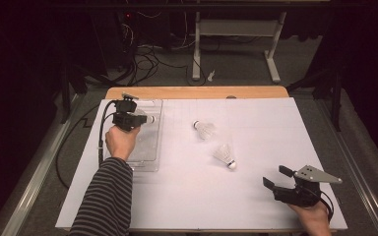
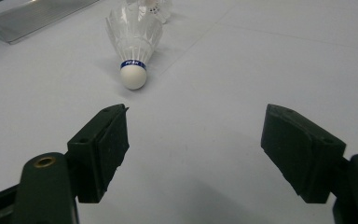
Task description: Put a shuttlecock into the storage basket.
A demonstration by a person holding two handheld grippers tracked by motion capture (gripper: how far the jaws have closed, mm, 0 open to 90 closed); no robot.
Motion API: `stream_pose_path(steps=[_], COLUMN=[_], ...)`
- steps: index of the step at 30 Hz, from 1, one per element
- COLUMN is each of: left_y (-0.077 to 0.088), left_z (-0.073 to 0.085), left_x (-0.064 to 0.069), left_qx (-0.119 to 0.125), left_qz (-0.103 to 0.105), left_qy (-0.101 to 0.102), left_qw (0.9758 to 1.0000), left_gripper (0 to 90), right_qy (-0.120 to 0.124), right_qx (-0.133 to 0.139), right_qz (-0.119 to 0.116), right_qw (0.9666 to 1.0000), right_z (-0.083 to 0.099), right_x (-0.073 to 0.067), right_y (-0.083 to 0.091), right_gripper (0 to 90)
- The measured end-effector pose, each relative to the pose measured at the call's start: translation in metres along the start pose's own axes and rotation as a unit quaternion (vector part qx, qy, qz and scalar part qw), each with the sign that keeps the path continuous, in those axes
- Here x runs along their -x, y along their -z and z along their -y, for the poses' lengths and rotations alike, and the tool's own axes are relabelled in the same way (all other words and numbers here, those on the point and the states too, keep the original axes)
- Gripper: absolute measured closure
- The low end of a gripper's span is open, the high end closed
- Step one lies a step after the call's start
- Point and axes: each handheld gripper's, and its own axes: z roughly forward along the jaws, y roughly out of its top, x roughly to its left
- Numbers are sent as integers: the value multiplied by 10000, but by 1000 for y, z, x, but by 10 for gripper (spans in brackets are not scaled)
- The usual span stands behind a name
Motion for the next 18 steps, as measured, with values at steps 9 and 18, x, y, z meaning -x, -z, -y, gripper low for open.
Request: stream_pose_path(steps=[9, 18], left_y=[-4, -8], left_z=[2, 5], left_x=[1, 1], left_qx=[-62, -167], left_qz=[-34, -74], left_qy=[-22, -19], left_qw=[10000, 9998], left_gripper=[889, 889], right_qy=[-1, -21], right_qx=[3, 20], right_qz=[-7, -19], right_qw=[10000, 10000], right_z=[0, 0], right_x=[0, 0], right_y=[0, 0], right_gripper=[235, 233])
